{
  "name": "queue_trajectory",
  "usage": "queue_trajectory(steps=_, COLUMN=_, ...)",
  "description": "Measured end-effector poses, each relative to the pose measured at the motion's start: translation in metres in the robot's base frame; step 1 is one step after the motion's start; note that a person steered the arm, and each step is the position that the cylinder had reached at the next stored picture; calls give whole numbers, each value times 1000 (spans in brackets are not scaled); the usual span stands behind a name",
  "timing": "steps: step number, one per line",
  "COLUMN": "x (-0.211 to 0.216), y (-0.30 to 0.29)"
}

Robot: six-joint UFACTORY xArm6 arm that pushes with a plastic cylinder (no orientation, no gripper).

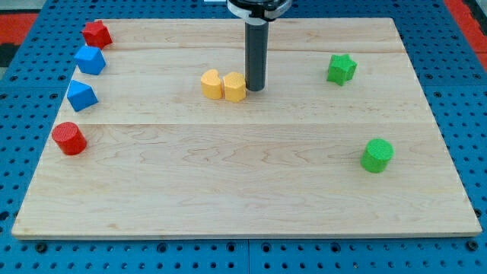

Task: Push green star to green circle

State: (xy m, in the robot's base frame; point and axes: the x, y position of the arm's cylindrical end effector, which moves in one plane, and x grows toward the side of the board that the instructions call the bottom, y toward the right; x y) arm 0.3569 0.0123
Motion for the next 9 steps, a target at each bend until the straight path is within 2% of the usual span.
queue_trajectory(steps=1, x=-7, y=-2)
queue_trajectory(steps=4, x=-93, y=105)
queue_trajectory(steps=5, x=-99, y=148)
queue_trajectory(steps=9, x=-59, y=161)
